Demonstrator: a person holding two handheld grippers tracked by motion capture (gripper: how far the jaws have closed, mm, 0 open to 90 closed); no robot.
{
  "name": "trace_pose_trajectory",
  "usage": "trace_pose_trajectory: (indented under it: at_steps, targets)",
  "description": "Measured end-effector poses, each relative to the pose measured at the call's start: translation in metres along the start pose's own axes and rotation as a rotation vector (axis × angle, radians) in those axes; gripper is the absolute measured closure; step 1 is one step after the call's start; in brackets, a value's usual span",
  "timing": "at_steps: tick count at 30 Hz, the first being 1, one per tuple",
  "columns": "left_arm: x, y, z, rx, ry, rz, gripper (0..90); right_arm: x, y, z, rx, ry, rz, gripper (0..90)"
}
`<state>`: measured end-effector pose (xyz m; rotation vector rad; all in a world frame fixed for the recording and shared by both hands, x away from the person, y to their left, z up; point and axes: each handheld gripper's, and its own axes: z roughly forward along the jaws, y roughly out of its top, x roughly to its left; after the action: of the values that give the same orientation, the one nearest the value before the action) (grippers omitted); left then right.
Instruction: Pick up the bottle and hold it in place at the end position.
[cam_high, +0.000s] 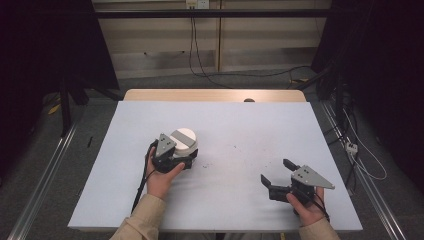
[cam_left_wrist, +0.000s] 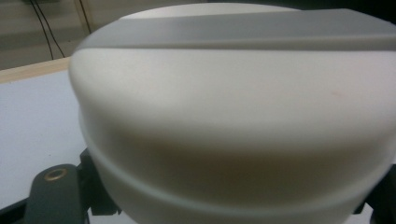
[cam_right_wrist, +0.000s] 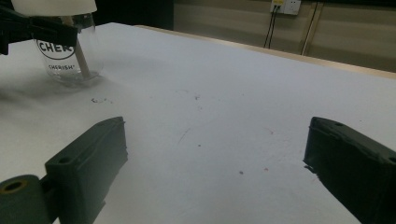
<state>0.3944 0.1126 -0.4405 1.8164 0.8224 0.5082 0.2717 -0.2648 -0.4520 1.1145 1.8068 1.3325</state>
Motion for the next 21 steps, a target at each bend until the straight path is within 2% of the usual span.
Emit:
trace_pose_trajectory:
  at_steps: [2,5,10,12,14,21]
  targets:
    - [0.000,0.001,0.000,-0.004,-0.002,0.001,18.4,0.000,0.000,0.000,0.002,0.002,-0.004,5.3]
    - [-0.002,0.004,0.001,0.001,-0.023,0.029,18.4,0.000,0.000,0.000,0.001,0.002,-0.008,5.3]
    - [-0.004,0.005,0.002,0.002,-0.043,0.020,18.4,0.001,0.002,0.001,-0.003,0.001,-0.008,5.3]
    - [-0.004,0.007,0.002,0.004,-0.045,0.031,18.4,0.002,0.002,0.001,-0.003,0.003,-0.013,5.3]
    - [-0.005,0.008,0.003,-0.001,-0.049,0.021,18.4,0.002,0.002,0.001,-0.003,0.002,-0.015,5.3]
    - [-0.006,0.014,0.010,-0.007,-0.069,0.023,18.4,-0.001,0.000,-0.001,-0.002,-0.013,-0.005,5.3]
